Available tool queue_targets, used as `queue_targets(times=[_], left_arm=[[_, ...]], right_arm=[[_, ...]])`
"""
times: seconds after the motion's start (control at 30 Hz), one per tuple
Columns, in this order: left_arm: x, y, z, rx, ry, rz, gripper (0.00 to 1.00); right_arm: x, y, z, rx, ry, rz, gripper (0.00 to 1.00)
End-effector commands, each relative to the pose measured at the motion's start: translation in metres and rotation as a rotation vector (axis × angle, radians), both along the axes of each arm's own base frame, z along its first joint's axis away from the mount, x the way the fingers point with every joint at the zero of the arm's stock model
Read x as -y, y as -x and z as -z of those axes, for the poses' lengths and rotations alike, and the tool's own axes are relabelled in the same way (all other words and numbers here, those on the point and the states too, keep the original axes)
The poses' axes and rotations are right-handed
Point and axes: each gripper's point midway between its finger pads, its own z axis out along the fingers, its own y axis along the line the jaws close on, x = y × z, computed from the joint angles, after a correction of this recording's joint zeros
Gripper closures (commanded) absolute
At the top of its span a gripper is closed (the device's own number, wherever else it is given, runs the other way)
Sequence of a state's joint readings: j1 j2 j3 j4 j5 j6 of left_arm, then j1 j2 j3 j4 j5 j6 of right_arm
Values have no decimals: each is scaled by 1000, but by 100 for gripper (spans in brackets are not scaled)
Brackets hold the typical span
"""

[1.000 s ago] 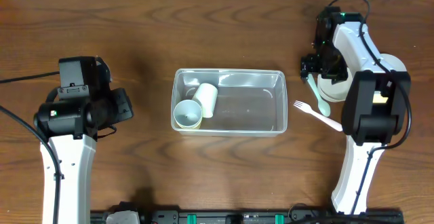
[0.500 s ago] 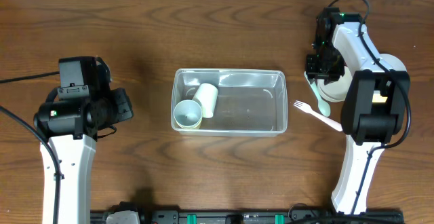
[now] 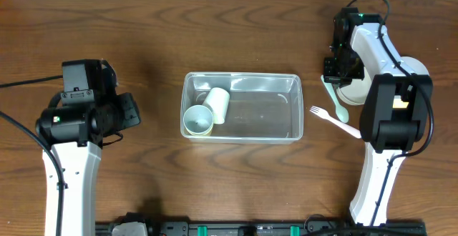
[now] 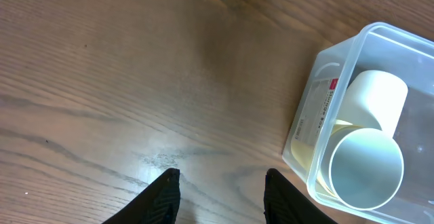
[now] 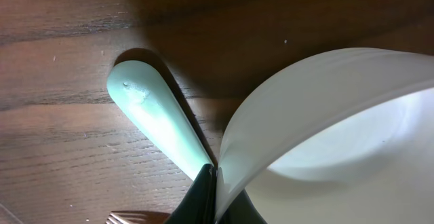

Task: Pack container
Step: 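Reach the right gripper to the white bowl and grasp its rim, then carry the white bowl with the right gripper into the container and release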

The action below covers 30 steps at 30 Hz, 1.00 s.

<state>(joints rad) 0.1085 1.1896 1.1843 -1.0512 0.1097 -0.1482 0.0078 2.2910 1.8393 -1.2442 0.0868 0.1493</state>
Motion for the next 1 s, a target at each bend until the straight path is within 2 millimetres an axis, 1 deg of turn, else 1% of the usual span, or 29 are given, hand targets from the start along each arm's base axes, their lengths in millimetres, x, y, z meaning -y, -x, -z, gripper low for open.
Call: queue_targets(times=[0.0, 0.1, 0.23, 0.3, 0.33, 0.4, 0.47, 0.57, 0.6, 0.67, 0.77, 0.87, 0.97], left_arm=[[1, 0, 1, -6, 2, 19, 59], [1, 0, 1, -6, 2, 18, 59], [1, 0, 1, -7, 2, 19, 59], [1, 0, 1, -6, 2, 19, 59], [1, 0, 1, -6, 2, 18, 59], [1, 0, 1, -6, 2, 19, 59], [1, 0, 1, -6, 2, 19, 59], [1, 0, 1, -6, 2, 19, 59], [1, 0, 1, -6, 2, 19, 59], [1, 0, 1, -6, 2, 19, 59], [1, 0, 1, -6, 2, 19, 59], [1, 0, 1, -7, 2, 19, 59], [1, 1, 1, -12, 3, 19, 59]], right_arm=[[-9, -8, -9, 25, -9, -20, 99], [-16, -16, -37, 66, -14, -71, 99], [-35, -28, -95, 169, -20, -180, 99], [-53, -29, -134, 249, -34, -250, 99], [-62, -28, -147, 277, -50, -281, 99], [-86, -21, -178, 346, -96, -372, 99], [-109, -7, -207, 407, -117, -446, 99], [-135, 13, -239, 477, -134, -531, 99], [-144, 19, -247, 496, -143, -555, 99], [-159, 30, -257, 517, -153, -575, 99], [-185, 45, -258, 505, -194, -550, 99], [-206, 58, -246, 465, -210, -550, 99], [-221, 69, -229, 421, -215, -550, 99]])
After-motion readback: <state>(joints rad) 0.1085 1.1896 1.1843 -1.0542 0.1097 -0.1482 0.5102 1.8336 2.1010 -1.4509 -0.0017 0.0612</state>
